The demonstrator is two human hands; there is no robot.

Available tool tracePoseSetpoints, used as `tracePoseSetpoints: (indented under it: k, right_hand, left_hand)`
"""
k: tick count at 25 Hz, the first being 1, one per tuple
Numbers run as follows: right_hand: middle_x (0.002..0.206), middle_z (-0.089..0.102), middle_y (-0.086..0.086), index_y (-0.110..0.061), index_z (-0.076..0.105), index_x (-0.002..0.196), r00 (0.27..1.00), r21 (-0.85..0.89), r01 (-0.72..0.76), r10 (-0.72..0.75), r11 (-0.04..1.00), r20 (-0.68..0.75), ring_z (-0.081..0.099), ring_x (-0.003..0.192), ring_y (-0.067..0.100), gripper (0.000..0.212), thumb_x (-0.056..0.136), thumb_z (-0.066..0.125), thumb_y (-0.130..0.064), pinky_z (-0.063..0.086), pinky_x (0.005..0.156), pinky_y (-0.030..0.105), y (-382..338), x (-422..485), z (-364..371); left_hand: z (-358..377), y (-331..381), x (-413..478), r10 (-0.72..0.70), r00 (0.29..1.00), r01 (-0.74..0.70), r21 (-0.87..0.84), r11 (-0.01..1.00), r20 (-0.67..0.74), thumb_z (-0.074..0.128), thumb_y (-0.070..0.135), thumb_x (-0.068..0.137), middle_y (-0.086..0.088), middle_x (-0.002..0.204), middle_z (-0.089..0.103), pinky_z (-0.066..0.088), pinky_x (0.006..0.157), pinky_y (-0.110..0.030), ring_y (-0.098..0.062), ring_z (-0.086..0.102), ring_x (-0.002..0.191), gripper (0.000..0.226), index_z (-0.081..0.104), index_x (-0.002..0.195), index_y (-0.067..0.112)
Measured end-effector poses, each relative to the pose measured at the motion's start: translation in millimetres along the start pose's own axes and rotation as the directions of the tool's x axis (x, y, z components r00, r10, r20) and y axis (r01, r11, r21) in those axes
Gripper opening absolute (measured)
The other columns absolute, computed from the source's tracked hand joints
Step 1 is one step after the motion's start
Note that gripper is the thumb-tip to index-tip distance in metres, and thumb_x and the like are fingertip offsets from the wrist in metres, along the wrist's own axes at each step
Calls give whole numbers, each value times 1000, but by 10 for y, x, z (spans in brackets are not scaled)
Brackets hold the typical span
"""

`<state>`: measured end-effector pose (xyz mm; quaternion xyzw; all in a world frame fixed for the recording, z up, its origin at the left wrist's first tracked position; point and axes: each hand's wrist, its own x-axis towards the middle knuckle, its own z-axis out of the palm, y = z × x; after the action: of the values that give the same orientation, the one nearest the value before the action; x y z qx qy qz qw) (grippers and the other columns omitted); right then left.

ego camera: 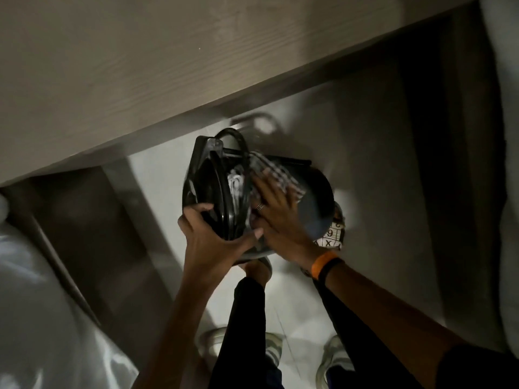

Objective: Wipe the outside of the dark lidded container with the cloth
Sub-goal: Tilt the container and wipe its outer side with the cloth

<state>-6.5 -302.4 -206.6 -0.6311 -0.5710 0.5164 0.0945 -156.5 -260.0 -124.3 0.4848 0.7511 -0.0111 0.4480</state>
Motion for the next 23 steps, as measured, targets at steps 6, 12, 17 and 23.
tracePoseSetpoints:
  k: [6,12,17,23]
  right_hand:
    - [167,38,-2,-27,49,151,989,-72,-146,146,987,-8,27,158,19,45,106,44,-31,10,130,53,251,598,-233]
    - [161,47,5,-19,54,148,969,154,-231,212,961,130,40,152,21,39,111,40,-18,20,127,16,795,595,-600]
    - [161,48,3,-24,53,148,936,215,-353,338,911,101,41,150,20,39,111,40,-29,22,125,25,635,213,-641]
    - [156,50,-2,-34,52,147,987,-12,-163,163,987,2,45,146,25,45,104,42,-45,32,121,47,23,-330,-371]
  left_hand:
    - [133,-50,3,133,991,-132,96,987,-3,78,16,82,-3,141,51,49,91,-31,-22,58,111,71,39,141,29]
    - [199,134,-36,111,994,-111,265,958,16,57,27,100,-14,147,56,39,82,-32,-39,65,109,70,25,162,30]
    - [-17,314,17,79,997,-79,300,951,12,55,24,98,-18,118,71,41,78,-36,-43,65,99,65,35,157,42]
    - [-203,272,-150,110,993,-116,334,936,36,58,13,96,-10,122,68,40,74,-34,-41,66,101,64,44,154,38]
